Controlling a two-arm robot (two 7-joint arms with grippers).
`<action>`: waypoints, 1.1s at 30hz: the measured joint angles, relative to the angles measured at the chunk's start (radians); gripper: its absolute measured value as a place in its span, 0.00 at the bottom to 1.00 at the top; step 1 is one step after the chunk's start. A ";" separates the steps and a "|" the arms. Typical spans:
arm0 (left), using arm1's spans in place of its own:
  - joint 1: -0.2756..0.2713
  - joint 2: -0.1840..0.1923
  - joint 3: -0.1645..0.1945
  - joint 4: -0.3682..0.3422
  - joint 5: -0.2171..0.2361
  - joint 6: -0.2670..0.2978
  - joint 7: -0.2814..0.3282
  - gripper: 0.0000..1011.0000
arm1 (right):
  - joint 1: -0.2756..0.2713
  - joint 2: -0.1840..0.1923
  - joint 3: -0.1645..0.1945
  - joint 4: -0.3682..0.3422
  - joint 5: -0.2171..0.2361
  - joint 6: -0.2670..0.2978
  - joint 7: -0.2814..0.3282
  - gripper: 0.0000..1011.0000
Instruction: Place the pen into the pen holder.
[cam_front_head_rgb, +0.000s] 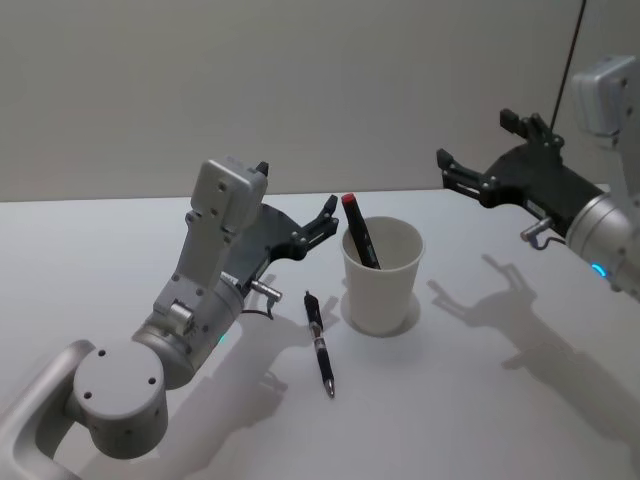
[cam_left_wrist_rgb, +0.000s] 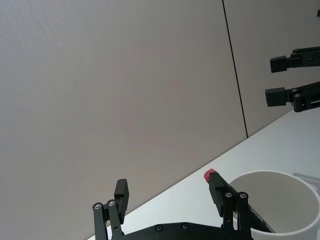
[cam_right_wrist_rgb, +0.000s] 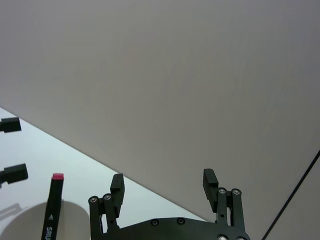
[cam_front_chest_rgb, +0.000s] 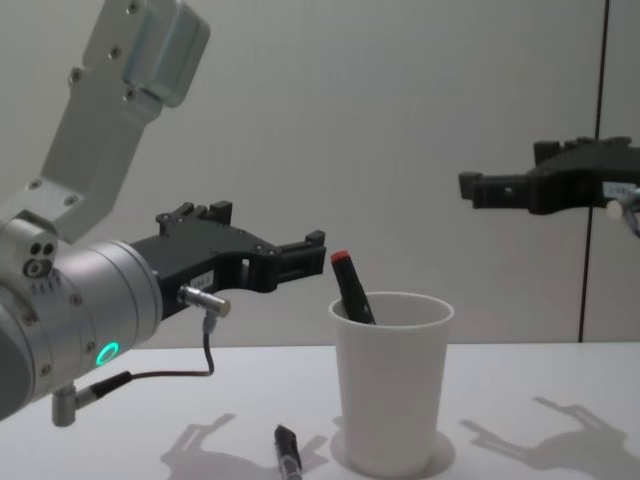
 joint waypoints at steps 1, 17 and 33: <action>0.000 0.000 0.000 0.000 0.000 0.000 0.000 0.99 | 0.002 0.003 0.002 0.000 0.000 0.008 0.005 0.99; 0.000 0.000 0.000 0.000 0.000 0.000 0.000 0.99 | 0.059 0.065 0.028 0.043 -0.025 0.177 0.221 0.99; 0.000 0.000 0.000 0.000 0.000 0.000 0.000 0.99 | 0.131 0.120 0.021 0.151 -0.095 0.248 0.539 0.99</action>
